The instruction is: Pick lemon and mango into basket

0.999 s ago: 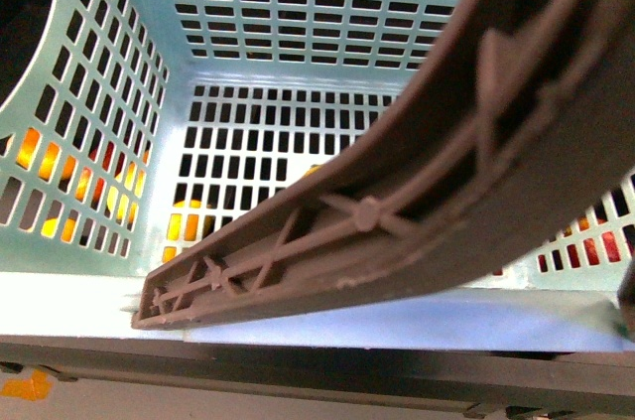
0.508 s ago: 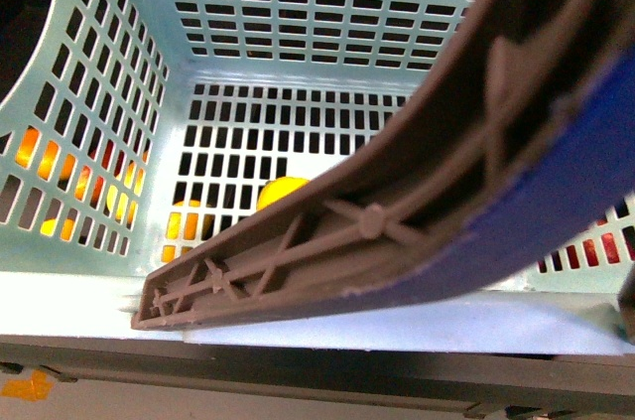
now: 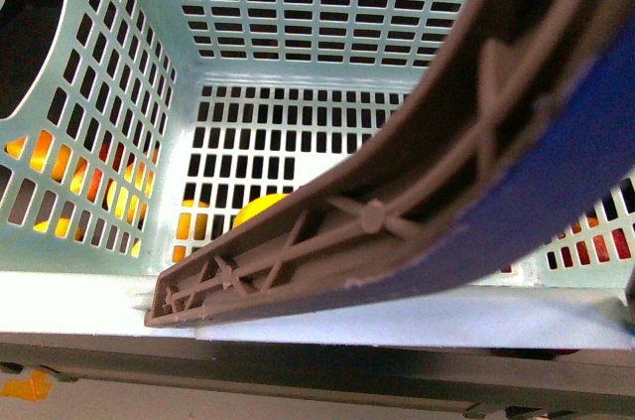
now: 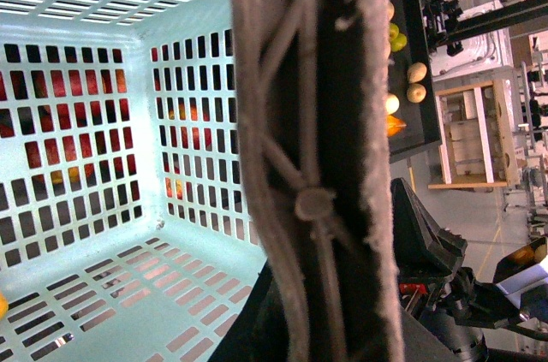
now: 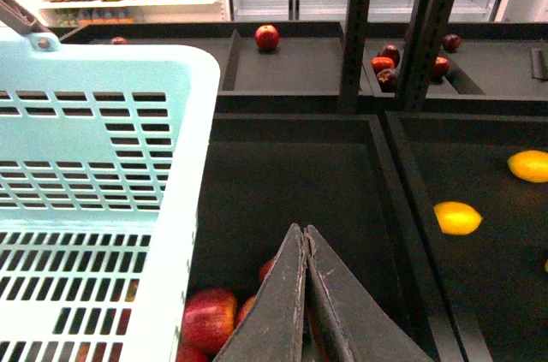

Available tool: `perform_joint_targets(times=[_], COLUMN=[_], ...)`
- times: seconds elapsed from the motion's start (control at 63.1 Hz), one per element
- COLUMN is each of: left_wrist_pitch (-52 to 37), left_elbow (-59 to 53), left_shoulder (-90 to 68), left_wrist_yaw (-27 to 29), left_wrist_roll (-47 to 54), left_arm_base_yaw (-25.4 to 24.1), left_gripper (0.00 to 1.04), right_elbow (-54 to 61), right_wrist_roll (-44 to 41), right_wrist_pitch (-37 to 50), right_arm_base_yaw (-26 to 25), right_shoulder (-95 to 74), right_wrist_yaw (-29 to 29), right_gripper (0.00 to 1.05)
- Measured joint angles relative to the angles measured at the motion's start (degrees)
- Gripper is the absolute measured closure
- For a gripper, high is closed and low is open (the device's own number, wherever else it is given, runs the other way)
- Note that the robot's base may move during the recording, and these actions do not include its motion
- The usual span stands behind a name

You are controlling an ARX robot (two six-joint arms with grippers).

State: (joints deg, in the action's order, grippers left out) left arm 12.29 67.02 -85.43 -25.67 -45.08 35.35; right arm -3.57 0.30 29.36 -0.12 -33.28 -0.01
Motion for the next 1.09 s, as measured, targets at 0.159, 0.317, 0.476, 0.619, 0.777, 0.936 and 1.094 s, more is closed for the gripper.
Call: perform_joint_targets(times=[0.159,0.317,0.476,0.619,0.777,0.936,1.094], left_wrist_pitch=[0.0,0.0,0.0,0.0,0.0,0.0,0.0], left_elbow=[0.0,0.0,0.0,0.0,0.0,0.0,0.0], left_shoulder=[0.0,0.0,0.0,0.0,0.0,0.0,0.0], left_wrist_yaw=[-0.22,-0.22,-0.09,-0.11,-0.11,-0.22,-0.17], left_wrist_roll=[-0.04,-0.07,-0.04,0.0,-0.07,-0.13,-0.09], left_arm_base_yaw=[0.0,0.0,0.0,0.0,0.0,0.0,0.0], left_gripper=[1.0,1.0,1.0,1.0,1.0,1.0,1.0], right_elbow=[1.2,2.56,2.58,2.58,2.58,2.58,2.58], right_wrist_roll=[0.0,-0.04,-0.13,-0.13,-0.13,-0.13,-0.13], right_wrist_pitch=[-2.93,-2.34,-5.22,-5.42,-5.42,-5.42,-5.42], right_arm_base_yaw=[0.0,0.02,0.02,0.02,0.02,0.02,0.02], right_shoulder=[3.91,5.84,9.25,9.66,9.68,9.68,9.68], right_wrist_yaw=[0.0,0.0,0.02,0.02,0.02,0.02,0.02], right_gripper=[1.03,1.03,0.97,0.73,0.5,0.26,0.07])
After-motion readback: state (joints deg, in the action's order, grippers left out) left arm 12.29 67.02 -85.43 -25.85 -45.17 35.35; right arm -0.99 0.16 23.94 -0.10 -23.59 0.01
